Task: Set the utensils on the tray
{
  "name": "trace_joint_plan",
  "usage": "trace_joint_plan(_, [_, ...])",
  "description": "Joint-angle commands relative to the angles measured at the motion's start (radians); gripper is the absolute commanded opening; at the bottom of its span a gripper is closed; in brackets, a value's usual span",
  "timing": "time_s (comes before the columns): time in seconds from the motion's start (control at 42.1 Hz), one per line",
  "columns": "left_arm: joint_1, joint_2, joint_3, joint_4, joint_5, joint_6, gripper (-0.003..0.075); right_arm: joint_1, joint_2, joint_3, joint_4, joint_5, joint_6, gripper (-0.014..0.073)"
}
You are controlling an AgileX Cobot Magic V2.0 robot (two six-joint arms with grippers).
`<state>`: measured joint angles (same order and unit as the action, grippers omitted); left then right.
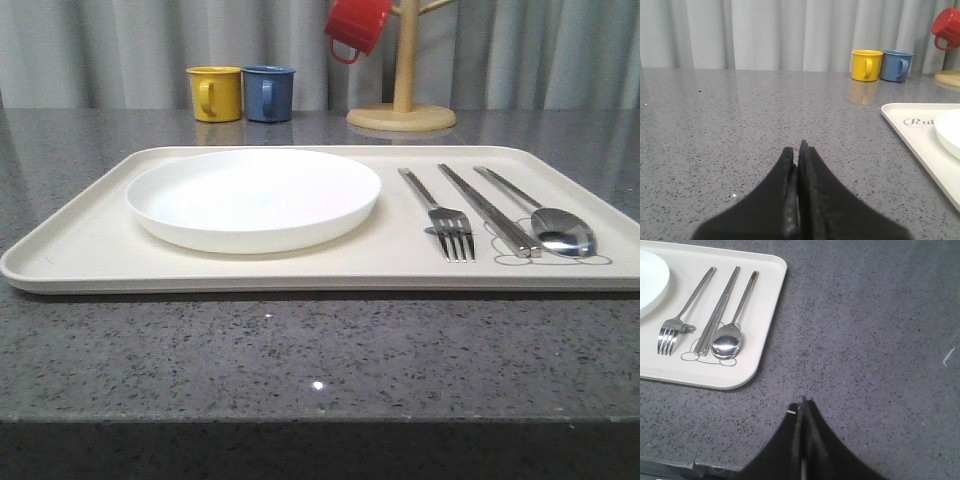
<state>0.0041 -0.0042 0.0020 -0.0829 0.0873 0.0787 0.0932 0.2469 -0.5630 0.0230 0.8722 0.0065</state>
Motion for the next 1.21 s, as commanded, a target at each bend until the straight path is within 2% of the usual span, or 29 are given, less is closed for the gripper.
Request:
trace_joint_plan(0.0, [0.001, -0.02, 0.019, 0.001, -0.087, -0.011, -0.002, -0.005, 0.012, -0.023, -0.001, -0.065, -0.006, -0.0067])
trace_joint_plan(0.523, [0.001, -0.02, 0.019, 0.001, -0.087, -0.011, -0.002, -0.005, 0.005, -0.014, -0.004, -0.078, -0.006, -0.0067])
trace_joint_plan(0.641, [0.001, -0.02, 0.019, 0.001, -0.087, -0.011, -0.002, -0.015, -0.035, 0.05, 0.003, -0.228, -0.006, -0.0067])
trace_joint_plan(0.832, [0.001, -0.02, 0.019, 0.001, -0.087, -0.011, -0.002, -0.037, -0.143, 0.276, 0.01, -0.542, -0.006, -0.0067])
trace_joint_plan(1.188, [0.001, -0.02, 0.019, 0.001, -0.087, -0.011, -0.002, -0.082, -0.27, 0.542, 0.01, -0.822, -0.006, -0.0067])
